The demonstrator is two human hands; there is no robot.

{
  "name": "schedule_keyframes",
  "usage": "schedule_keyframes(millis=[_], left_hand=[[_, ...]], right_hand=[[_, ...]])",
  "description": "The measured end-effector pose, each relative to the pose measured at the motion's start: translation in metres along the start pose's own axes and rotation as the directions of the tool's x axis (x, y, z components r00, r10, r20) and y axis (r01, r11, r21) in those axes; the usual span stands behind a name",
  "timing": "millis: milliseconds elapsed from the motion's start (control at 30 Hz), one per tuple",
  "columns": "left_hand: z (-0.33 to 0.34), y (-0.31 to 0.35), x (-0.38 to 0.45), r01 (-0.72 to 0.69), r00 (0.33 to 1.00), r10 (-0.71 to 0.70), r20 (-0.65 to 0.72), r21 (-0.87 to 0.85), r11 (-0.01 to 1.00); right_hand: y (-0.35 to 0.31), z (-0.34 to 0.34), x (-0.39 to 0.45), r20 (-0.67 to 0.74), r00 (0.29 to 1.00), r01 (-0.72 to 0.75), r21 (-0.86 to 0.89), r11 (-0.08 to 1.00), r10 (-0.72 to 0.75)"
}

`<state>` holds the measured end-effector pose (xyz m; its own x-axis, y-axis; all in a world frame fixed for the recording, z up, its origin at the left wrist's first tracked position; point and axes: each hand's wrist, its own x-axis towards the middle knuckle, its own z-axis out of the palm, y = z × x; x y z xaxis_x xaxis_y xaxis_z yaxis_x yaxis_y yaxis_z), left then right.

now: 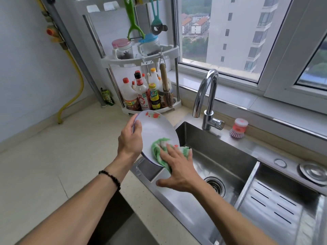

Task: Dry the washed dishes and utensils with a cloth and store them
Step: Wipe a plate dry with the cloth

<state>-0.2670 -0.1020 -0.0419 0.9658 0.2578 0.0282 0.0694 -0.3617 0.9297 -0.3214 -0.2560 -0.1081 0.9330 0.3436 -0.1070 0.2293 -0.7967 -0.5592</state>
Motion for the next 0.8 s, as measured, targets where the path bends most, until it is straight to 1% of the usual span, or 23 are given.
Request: schedule_keyframes(millis=[67, 133, 167, 233, 267, 300, 333, 400, 467, 533, 567, 600, 667, 733, 767, 800], left_hand=[[0.002, -0.001, 0.002, 0.046, 0.998, -0.048, -0.051, -0.036, 0.998], [-0.001, -0.001, 0.006, 0.091, 0.994, -0.094, -0.047, -0.066, 0.994], [-0.002, -0.001, 0.007, 0.096, 0.995, -0.098, -0.025, -0.064, 0.993], [-0.005, -0.001, 0.008, 0.091, 0.996, -0.091, 0.008, -0.046, 0.995], [-0.004, -0.001, 0.008, 0.099, 0.995, -0.099, 0.003, -0.043, 0.994], [-0.003, -0.002, 0.008, 0.108, 0.994, -0.109, -0.015, -0.042, 0.993], [-0.002, -0.002, 0.008, 0.118, 0.992, -0.119, -0.033, -0.045, 0.992], [-0.003, -0.003, 0.012, 0.155, 0.986, -0.159, -0.051, -0.06, 0.986], [-0.007, -0.002, 0.016, 0.178, 0.984, -0.179, -0.01, -0.068, 0.982], [-0.012, -0.002, 0.016, 0.168, 0.985, -0.166, 0.044, -0.033, 0.985], [-0.012, -0.003, 0.015, 0.173, 0.984, -0.171, 0.047, -0.023, 0.985], [-0.011, -0.004, 0.015, 0.179, 0.983, -0.178, 0.042, -0.013, 0.984], [-0.01, -0.007, 0.017, 0.191, 0.981, -0.191, 0.018, 0.004, 0.982], [-0.012, -0.007, 0.019, 0.187, 0.981, -0.188, 0.038, 0.04, 0.982], [-0.014, -0.006, 0.02, 0.172, 0.983, -0.176, 0.059, 0.064, 0.983], [-0.016, -0.005, 0.02, 0.153, 0.984, -0.16, 0.08, 0.084, 0.985]], right_hand=[[-0.016, 0.004, -0.001, -0.022, 0.997, 0.074, 0.063, 0.995, -0.072], [-0.025, 0.006, -0.005, -0.023, 0.99, 0.139, 0.105, 0.985, -0.137], [-0.02, 0.003, -0.005, -0.021, 0.99, 0.141, 0.084, 0.986, -0.14], [-0.001, -0.007, 0.001, -0.014, 0.997, 0.08, -0.04, 0.996, -0.08], [0.006, -0.011, 0.004, -0.01, 0.999, 0.035, -0.103, 0.994, -0.036], [0.006, -0.012, 0.007, -0.014, 1.0, 0.01, -0.124, 0.992, -0.012], [-0.001, -0.012, 0.008, -0.022, 1.0, 0.019, -0.105, 0.994, -0.022], [-0.017, -0.004, 0.005, -0.034, 0.994, 0.103, -0.015, 0.995, -0.103], [-0.017, -0.001, 0.001, -0.039, 0.986, 0.165, 0.035, 0.986, -0.163], [0.0, -0.007, 0.004, -0.031, 0.992, 0.121, -0.033, 0.992, -0.122], [0.006, -0.009, 0.007, -0.034, 0.996, 0.079, -0.082, 0.994, -0.082], [0.006, -0.008, 0.008, -0.041, 0.998, 0.049, -0.089, 0.995, -0.053], [-0.009, -0.002, 0.005, -0.035, 0.996, 0.086, -0.005, 0.996, -0.086], [-0.019, 0.005, -0.002, -0.005, 0.989, 0.148, 0.071, 0.986, -0.148], [-0.016, 0.005, -0.003, -0.002, 0.987, 0.161, 0.059, 0.985, -0.162], [-0.008, 0.003, -0.001, -0.001, 0.99, 0.141, 0.007, 0.99, -0.141]])
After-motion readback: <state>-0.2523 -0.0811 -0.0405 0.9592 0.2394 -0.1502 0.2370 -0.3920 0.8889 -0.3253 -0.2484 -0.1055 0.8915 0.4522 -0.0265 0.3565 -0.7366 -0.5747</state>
